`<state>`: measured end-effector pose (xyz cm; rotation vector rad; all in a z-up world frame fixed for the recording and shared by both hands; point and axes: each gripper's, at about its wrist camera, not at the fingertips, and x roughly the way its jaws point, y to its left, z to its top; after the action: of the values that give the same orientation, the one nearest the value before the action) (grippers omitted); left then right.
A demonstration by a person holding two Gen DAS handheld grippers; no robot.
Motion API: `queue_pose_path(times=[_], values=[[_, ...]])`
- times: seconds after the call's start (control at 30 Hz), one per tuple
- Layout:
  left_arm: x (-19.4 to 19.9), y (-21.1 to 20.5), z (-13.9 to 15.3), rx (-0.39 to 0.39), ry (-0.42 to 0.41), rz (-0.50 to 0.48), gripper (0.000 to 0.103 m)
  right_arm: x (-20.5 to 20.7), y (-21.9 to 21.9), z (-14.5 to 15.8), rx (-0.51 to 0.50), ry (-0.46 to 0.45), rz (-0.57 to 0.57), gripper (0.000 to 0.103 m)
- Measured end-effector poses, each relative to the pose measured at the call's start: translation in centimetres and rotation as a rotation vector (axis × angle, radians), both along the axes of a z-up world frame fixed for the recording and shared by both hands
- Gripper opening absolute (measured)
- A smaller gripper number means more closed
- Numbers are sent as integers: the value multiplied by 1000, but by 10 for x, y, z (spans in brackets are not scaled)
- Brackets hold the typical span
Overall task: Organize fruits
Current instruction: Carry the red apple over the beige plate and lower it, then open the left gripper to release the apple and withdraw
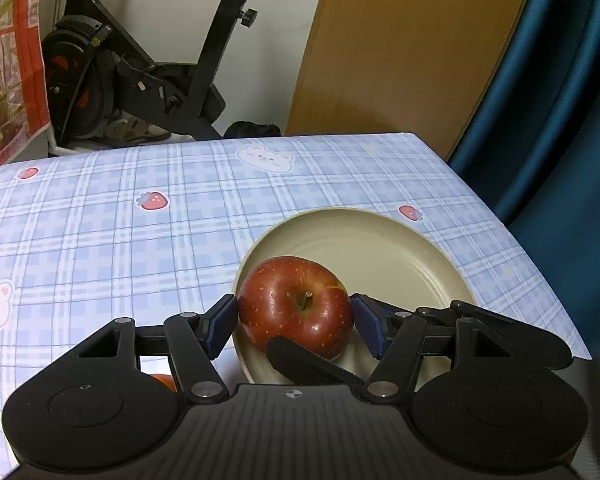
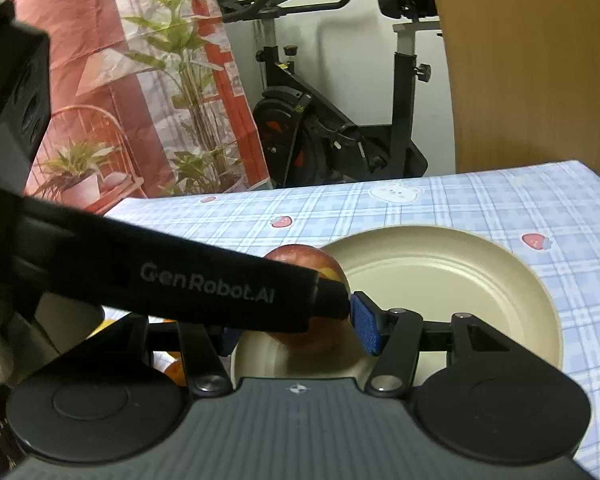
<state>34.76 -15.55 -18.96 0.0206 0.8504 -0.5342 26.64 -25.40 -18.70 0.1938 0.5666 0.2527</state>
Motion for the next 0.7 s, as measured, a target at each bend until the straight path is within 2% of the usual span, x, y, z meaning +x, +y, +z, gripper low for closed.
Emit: queue_pose_path(times=[0.47,0.7], values=[[3,5,1,41,-20,13,67,10,8,2,32,19,-4,58],[2,13,1,33,-7,21,67,9,10,2,31,19,17,58]])
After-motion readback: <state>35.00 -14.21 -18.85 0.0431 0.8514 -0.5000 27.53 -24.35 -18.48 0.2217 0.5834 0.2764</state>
